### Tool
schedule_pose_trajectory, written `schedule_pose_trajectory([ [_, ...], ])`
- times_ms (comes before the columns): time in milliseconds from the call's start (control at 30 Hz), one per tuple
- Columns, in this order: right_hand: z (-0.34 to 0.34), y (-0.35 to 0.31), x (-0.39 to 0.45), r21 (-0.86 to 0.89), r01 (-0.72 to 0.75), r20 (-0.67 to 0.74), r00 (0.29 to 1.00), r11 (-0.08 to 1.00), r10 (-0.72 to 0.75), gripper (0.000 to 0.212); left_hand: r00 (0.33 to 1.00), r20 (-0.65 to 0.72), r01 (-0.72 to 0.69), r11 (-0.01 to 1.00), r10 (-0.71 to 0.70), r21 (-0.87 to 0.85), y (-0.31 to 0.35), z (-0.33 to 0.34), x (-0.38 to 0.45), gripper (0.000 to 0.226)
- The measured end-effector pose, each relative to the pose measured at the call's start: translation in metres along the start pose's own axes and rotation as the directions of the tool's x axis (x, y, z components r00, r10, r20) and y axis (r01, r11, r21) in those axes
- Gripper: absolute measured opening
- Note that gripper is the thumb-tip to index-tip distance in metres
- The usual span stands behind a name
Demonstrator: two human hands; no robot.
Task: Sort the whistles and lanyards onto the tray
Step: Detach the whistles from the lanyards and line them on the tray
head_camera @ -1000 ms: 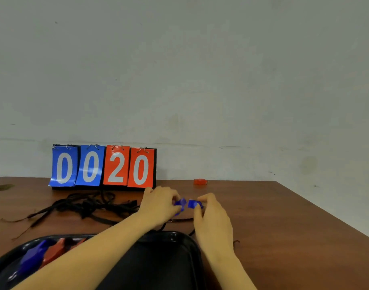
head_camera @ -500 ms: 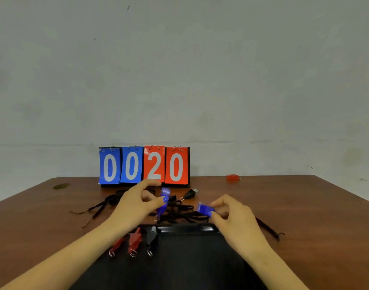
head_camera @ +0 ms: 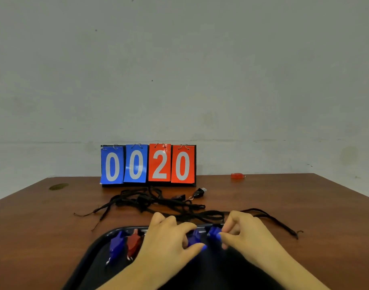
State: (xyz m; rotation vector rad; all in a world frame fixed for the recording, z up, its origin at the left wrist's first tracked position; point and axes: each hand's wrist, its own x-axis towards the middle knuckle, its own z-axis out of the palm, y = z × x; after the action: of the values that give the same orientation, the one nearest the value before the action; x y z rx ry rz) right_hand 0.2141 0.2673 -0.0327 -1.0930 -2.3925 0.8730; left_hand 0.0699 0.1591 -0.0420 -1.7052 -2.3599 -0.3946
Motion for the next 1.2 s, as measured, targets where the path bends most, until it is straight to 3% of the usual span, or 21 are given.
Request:
schedule_pose_trajectory([
  [200, 0.003, -0.002, -0.001, 0.025, -0.003, 0.046, 0.999, 1.000, 0.001, 0.008, 0.996, 0.026, -0.083, 0.988, 0.080, 0.131, 0.002, 0.001, -0.001, 0.052],
  [300, 0.004, -0.001, -0.002, 0.064, -0.016, 0.101, 0.995, 0.998, 0.009, 0.010, 0.995, -0.035, -0.087, 0.991, 0.090, 0.098, 0.002, -0.006, -0.003, 0.057],
  [467, 0.006, -0.001, -0.002, 0.183, -0.015, 0.221, 0.975, 0.983, -0.026, 0.013, 0.983, -0.151, -0.110, 0.993, 0.104, -0.031, -0.011, -0.016, -0.002, 0.024],
  [600, 0.004, -0.001, -0.002, 0.288, -0.029, 0.218, 0.975, 0.957, -0.036, 0.013, 0.973, -0.202, -0.134, 0.985, 0.110, -0.112, -0.027, -0.016, -0.002, 0.021],
  [833, 0.000, 0.000, -0.002, 0.171, -0.025, 0.091, 0.996, 0.985, 0.010, 0.014, 0.982, 0.001, -0.183, 0.944, 0.190, -0.275, -0.030, -0.012, -0.006, 0.032],
  [1000, 0.002, 0.010, 0.003, 0.064, 0.078, -0.076, 0.994, 0.995, -0.073, 0.005, 0.954, 0.154, -0.208, 0.937, 0.258, -0.281, -0.031, -0.003, -0.006, 0.024],
  [1200, 0.002, 0.013, 0.007, -0.015, 0.075, -0.016, 0.997, 0.997, -0.075, 0.003, 0.958, 0.143, -0.214, 0.951, 0.249, -0.225, -0.031, -0.003, -0.003, 0.037],
])
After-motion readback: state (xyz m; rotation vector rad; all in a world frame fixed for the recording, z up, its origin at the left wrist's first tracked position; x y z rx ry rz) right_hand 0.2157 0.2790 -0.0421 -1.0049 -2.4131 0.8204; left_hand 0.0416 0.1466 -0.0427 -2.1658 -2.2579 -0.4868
